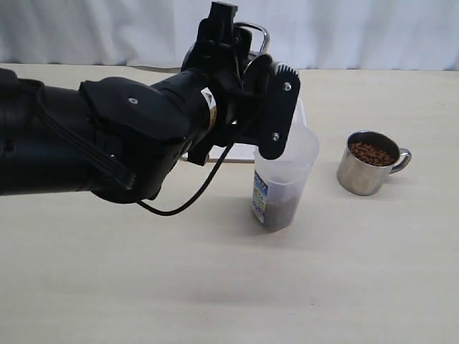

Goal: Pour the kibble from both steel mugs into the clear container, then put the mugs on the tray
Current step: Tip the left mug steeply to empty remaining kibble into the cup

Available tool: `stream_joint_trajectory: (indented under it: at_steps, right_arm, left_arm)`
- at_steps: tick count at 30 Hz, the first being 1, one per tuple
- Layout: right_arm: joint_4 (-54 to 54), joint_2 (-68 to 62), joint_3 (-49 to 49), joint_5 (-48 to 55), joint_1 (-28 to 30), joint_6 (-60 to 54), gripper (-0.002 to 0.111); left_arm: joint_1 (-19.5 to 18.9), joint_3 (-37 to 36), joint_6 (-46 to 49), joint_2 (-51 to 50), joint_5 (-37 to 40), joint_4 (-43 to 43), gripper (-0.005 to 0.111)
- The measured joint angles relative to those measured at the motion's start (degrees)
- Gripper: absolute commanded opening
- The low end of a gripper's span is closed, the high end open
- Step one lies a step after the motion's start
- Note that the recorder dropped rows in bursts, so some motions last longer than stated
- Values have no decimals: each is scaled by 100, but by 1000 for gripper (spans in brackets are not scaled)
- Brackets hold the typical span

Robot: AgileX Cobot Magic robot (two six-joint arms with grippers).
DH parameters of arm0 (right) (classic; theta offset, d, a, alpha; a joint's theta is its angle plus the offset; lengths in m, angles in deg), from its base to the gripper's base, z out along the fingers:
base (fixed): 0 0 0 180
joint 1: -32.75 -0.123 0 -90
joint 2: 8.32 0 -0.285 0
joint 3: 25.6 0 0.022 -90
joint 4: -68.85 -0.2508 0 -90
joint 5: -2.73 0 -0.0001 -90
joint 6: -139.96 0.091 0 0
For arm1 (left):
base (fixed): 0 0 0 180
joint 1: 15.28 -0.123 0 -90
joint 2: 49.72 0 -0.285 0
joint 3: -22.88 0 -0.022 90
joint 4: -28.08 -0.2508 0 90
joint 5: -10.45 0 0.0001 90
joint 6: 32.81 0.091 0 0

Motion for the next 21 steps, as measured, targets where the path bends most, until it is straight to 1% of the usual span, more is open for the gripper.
stream_joint_trajectory:
  at_steps: [5, 10, 14, 21]
  right_arm:
    - [0, 0, 0, 0, 0, 0, 5]
    - [0, 0, 0, 0, 0, 0, 5]
    - [0, 0, 0, 0, 0, 0, 5]
    - [0, 0, 0, 0, 0, 0, 5]
  left_arm:
    - [97, 0, 1077, 0, 65, -62, 0]
    - [413, 0, 1559, 0, 212, -436, 0]
    - [629, 0, 2117, 0, 189, -500, 0]
    - [759, 0, 3457, 0, 200, -533, 0]
